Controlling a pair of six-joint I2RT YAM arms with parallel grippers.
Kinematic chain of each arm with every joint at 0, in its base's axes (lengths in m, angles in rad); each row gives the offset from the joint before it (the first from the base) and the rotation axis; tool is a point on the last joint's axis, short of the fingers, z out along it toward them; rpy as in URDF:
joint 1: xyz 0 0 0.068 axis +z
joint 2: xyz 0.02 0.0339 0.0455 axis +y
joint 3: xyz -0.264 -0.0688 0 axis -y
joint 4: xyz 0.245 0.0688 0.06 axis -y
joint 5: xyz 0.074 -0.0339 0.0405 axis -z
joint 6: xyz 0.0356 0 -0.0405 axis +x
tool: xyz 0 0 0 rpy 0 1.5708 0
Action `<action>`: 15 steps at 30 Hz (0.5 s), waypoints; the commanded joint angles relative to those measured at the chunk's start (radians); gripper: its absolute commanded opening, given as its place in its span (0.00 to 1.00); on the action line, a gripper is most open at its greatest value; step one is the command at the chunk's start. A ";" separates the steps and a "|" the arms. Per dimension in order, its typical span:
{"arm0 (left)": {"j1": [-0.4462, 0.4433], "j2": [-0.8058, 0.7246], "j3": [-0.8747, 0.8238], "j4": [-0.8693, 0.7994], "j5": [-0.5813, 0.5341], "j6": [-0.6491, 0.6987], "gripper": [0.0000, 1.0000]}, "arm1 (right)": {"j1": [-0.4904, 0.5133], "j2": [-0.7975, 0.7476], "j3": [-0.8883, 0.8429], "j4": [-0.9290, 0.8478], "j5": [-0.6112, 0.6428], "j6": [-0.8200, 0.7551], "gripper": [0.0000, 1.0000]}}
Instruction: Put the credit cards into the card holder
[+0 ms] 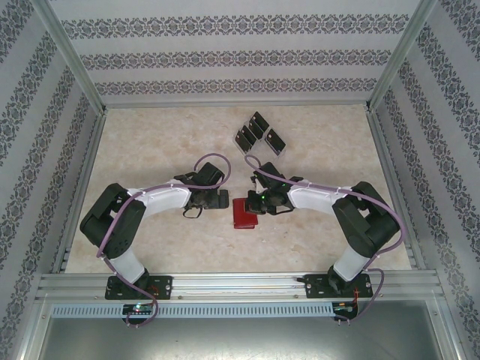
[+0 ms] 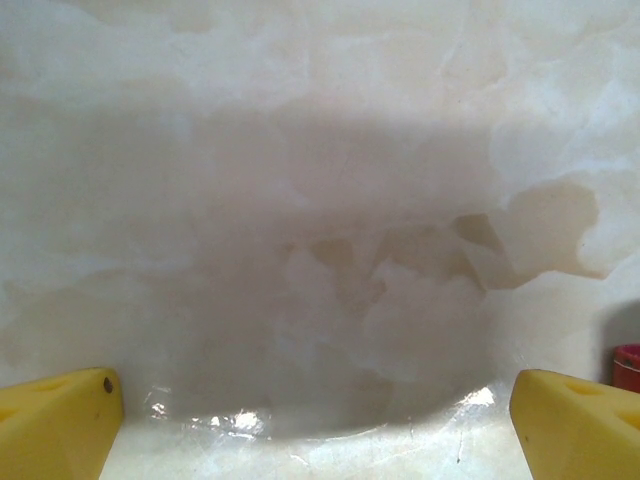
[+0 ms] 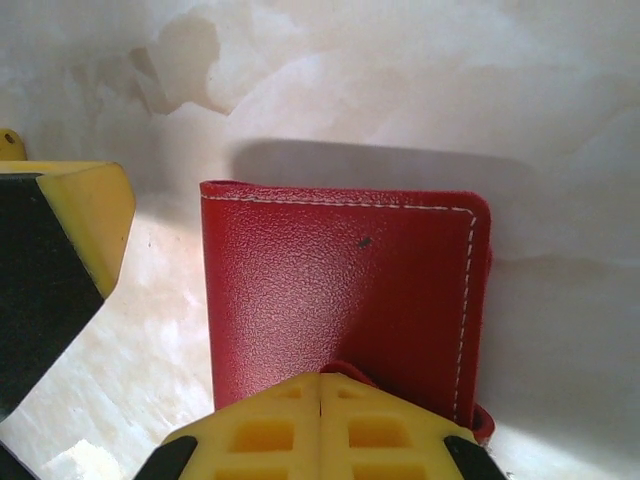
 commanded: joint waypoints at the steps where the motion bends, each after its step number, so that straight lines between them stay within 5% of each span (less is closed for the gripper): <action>1: -0.041 0.061 0.019 0.104 0.168 0.006 1.00 | -0.020 0.003 -0.042 -0.045 0.087 0.004 0.00; 15: -0.073 0.057 0.077 0.098 0.189 0.004 1.00 | -0.020 -0.012 -0.232 0.023 0.207 0.133 0.00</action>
